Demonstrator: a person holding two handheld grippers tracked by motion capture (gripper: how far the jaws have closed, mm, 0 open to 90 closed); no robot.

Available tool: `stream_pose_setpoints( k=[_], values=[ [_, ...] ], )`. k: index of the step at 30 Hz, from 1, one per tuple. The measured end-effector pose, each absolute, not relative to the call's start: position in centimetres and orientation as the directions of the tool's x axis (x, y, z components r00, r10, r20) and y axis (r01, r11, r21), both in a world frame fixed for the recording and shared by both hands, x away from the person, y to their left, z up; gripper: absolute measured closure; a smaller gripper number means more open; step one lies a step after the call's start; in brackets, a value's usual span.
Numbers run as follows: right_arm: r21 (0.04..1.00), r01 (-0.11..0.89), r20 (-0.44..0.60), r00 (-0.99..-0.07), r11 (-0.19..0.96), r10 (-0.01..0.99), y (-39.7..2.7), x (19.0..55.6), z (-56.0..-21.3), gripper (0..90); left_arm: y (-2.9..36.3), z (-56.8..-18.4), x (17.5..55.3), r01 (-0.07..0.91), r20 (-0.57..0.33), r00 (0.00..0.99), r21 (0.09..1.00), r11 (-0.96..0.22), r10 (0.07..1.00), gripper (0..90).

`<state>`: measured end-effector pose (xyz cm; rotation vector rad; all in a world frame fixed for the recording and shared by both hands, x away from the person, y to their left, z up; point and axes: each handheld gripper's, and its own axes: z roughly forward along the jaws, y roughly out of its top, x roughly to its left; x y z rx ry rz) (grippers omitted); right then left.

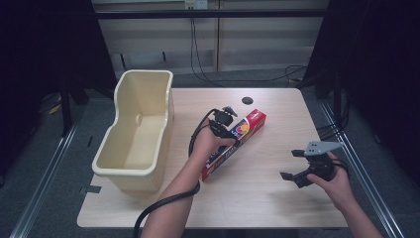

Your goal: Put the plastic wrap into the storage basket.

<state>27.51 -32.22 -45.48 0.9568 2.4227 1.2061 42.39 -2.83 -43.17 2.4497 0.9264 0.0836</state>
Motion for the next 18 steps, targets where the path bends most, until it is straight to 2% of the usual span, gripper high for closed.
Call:
stream_pose_setpoints(
  k=[9,18],
  values=[
    [0.790,0.440,0.054,-0.743,0.426,0.668,-32.4,27.5,-45.4,2.3,-3.8,-43.8,43.1,0.600,-0.129,0.774,0.462,-0.653,0.620,24.6],
    [0.790,0.442,0.054,-0.741,0.426,0.669,-32.3,27.5,-45.3,2.4,-4.6,-44.2,43.6,0.591,-0.110,0.780,0.453,-0.667,0.617,25.2]
  ],
)
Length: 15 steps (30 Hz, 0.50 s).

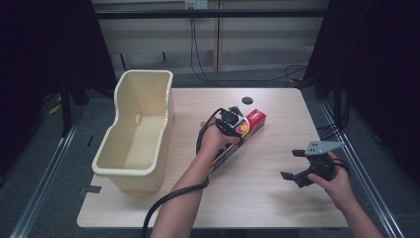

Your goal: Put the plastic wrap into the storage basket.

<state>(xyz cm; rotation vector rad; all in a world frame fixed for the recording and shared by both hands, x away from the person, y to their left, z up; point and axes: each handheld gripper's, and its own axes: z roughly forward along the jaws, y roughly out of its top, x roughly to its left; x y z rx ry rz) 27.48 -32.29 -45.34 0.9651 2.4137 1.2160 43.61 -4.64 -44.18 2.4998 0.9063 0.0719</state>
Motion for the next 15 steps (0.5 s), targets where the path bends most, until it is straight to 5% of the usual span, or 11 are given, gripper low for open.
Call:
stream_pose_setpoints(
  k=[15],
  values=[
    [0.796,0.436,0.059,-0.746,0.419,0.663,-32.4,27.4,-45.1,2.4,-4.5,-45.3,44.2,0.626,-0.127,0.757,0.423,-0.655,0.641,37.7]
  ],
)
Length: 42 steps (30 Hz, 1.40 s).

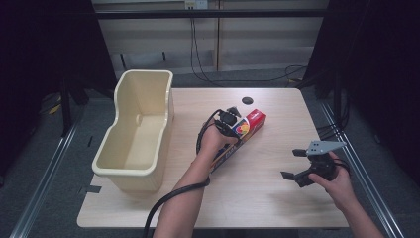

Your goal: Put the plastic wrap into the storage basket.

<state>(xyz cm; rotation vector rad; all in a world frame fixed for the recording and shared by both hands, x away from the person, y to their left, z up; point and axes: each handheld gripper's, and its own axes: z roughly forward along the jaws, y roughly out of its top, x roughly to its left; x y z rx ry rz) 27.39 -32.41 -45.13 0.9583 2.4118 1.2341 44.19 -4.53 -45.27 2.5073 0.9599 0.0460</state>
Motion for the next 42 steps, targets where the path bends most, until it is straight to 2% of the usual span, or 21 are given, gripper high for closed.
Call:
stream_pose_setpoints(
  k=[14,27,28,30,37,38,42],
  values=[
    [0.794,0.440,0.061,-0.744,0.420,0.666,-32.5,27.3,-45.2,2.4,-5.0,-44.7,43.5,0.650,-0.124,0.747,0.341,-0.679,0.653,40.3],
    [0.792,0.439,0.058,-0.746,0.424,0.664,-32.4,27.3,-45.3,2.4,-5.6,-45.8,44.0,0.647,-0.139,0.755,0.318,-0.693,0.641,33.7],
    [0.792,0.438,0.060,-0.749,0.425,0.659,-32.4,27.3,-45.3,2.4,-5.7,-45.7,44.0,0.656,-0.134,0.747,0.306,-0.690,0.651,37.8],
    [0.793,0.437,0.058,-0.747,0.423,0.663,-32.5,27.3,-45.2,2.4,-5.8,-45.5,44.0,0.654,-0.119,0.749,0.288,-0.699,0.652,39.8],
    [0.795,0.440,0.063,-0.745,0.418,0.664,-32.6,27.4,-45.3,2.4,-5.8,-44.9,43.8,0.687,-0.148,0.724,0.252,-0.682,0.674,40.5],
    [0.795,0.439,0.063,-0.746,0.419,0.663,-32.7,27.4,-45.3,2.4,-5.5,-44.6,44.0,0.663,-0.147,0.746,0.244,-0.708,0.649,40.6],
    [0.795,0.440,0.066,-0.746,0.416,0.662,-32.7,27.4,-45.3,2.4,-4.6,-43.5,43.9,0.696,-0.164,0.717,0.217,-0.685,0.677,40.6]
  ],
)
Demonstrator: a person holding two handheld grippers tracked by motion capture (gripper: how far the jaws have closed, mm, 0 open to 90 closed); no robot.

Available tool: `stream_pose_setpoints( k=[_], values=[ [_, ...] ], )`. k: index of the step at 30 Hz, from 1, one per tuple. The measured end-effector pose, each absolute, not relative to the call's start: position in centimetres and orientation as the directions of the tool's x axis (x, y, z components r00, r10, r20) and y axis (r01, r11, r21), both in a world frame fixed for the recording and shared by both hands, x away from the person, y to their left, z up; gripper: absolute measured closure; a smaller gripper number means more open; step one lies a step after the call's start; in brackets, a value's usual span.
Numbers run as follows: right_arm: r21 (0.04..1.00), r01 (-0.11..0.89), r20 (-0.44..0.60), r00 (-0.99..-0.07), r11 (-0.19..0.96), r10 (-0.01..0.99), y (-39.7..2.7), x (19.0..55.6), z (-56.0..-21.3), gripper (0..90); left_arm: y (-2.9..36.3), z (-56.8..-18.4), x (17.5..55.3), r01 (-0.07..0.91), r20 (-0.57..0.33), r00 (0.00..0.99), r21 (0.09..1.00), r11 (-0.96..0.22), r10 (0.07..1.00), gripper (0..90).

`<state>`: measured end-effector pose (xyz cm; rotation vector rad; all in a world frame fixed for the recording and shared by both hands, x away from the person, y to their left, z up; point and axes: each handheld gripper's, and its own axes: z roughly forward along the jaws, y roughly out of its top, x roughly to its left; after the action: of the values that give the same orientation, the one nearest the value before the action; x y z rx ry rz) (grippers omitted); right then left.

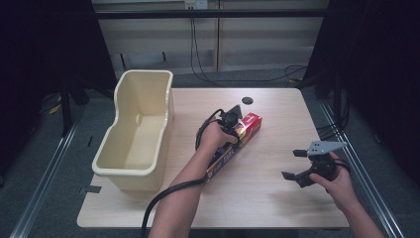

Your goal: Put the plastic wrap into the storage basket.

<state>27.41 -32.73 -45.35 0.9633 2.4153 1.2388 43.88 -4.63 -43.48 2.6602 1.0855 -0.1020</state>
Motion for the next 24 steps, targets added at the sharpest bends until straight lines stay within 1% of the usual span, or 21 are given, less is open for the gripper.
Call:
stream_pose_setpoints(
  k=[4,5,15,16,21,24],
  values=[
    [0.796,0.440,0.066,-0.746,0.416,0.663,-32.7,27.4,-45.4,2.3,-4.0,-42.6,43.9,0.705,-0.176,0.709,0.217,-0.675,0.683,40.7],
    [0.796,0.441,0.067,-0.745,0.415,0.663,-32.7,27.4,-45.4,2.3,-3.6,-41.9,43.8,0.718,-0.187,0.696,0.215,-0.662,0.693,40.6],
    [0.794,0.440,0.072,-0.753,0.419,0.655,-32.4,27.4,-45.4,2.3,-2.2,-38.8,43.7,0.731,-0.197,0.682,0.215,-0.648,0.704,40.6],
    [0.795,0.437,0.070,-0.754,0.420,0.653,-32.4,27.4,-45.4,2.3,-1.9,-38.2,43.6,0.741,-0.208,0.671,0.212,-0.637,0.711,40.6],
    [0.794,0.439,0.069,-0.752,0.421,0.655,-32.3,27.4,-45.4,2.3,-1.2,-36.7,43.5,0.756,-0.209,0.654,0.191,-0.626,0.727,40.6],
    [0.796,0.437,0.070,-0.755,0.420,0.652,-32.3,27.4,-45.4,2.3,-0.9,-36.1,43.5,0.759,-0.208,0.650,0.194,-0.621,0.731,40.6]
  ],
)
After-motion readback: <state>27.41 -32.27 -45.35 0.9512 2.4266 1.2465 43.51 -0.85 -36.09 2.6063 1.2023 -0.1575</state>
